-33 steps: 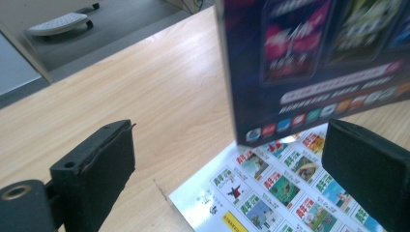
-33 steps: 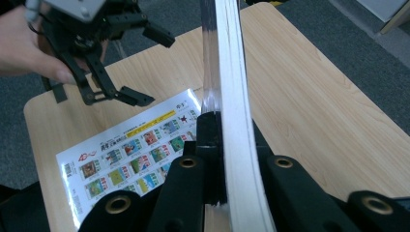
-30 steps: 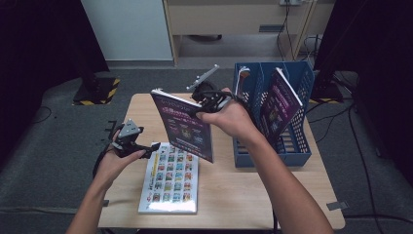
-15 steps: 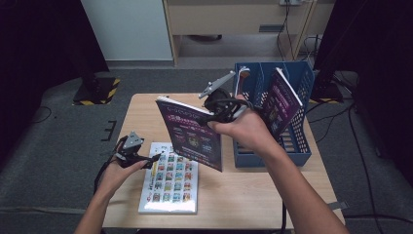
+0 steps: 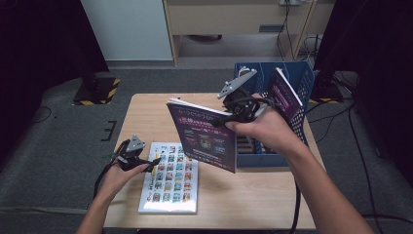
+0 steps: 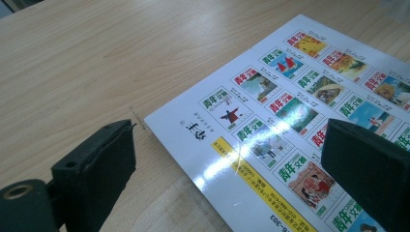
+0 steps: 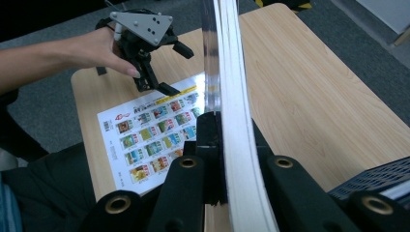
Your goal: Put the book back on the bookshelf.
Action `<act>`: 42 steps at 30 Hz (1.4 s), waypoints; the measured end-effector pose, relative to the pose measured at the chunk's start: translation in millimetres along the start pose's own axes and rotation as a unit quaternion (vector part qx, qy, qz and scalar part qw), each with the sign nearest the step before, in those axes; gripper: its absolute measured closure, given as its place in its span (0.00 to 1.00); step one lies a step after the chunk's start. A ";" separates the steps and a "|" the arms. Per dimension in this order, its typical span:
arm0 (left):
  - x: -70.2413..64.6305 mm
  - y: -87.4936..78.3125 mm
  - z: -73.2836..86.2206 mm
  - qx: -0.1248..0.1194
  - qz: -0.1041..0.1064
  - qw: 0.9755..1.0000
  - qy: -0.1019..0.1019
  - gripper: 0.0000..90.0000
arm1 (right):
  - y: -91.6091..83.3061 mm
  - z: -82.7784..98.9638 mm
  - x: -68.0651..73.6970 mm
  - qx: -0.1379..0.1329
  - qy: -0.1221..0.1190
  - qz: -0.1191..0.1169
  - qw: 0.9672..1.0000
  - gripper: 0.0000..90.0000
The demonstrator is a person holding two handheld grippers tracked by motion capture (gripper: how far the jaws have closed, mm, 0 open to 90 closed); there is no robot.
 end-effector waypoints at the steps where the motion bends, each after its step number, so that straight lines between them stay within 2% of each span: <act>1: 0.1 0.1 0.2 0.000 0.000 1.000 -0.001 0.06 | -2.5 1.9 -1.7 -0.003 -0.001 -0.005 1.000 0.92; 13: -2.8 3.5 1.4 0.009 0.000 1.000 0.005 0.06 | -24.5 26.3 -18.5 -0.005 -0.011 -0.027 1.000 0.92; 18: -2.4 4.5 4.3 0.012 -0.001 1.000 -0.003 0.06 | -33.1 38.7 -30.2 -0.013 -0.008 -0.035 0.999 0.92; 27: -3.4 6.4 6.7 0.021 0.000 1.000 -0.003 0.06 | -50.6 64.2 -43.5 -0.013 0.008 -0.026 1.000 0.92; 30: -2.9 6.6 7.5 0.022 0.000 1.000 -0.003 0.06 | -56.5 70.5 -45.5 -0.014 0.005 -0.027 1.000 0.92; 36: -0.8 5.6 8.9 0.022 -0.001 1.000 -0.005 0.06 | -68.6 82.8 -51.6 -0.016 0.013 -0.028 0.999 0.92; 42: -1.0 5.9 9.2 0.023 0.000 1.000 -0.006 0.06 | -78.9 96.3 -58.2 -0.014 0.016 -0.019 1.000 0.92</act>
Point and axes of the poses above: each handheld gripper's, and its own axes: y roughly forward along the jaws, z roughly out of its underside, x roughly to its left, the point moved 1 cm from there along y, roughly forward along the jaws, and after that the axes turned 14 degrees about y, right-handed, at the moved point
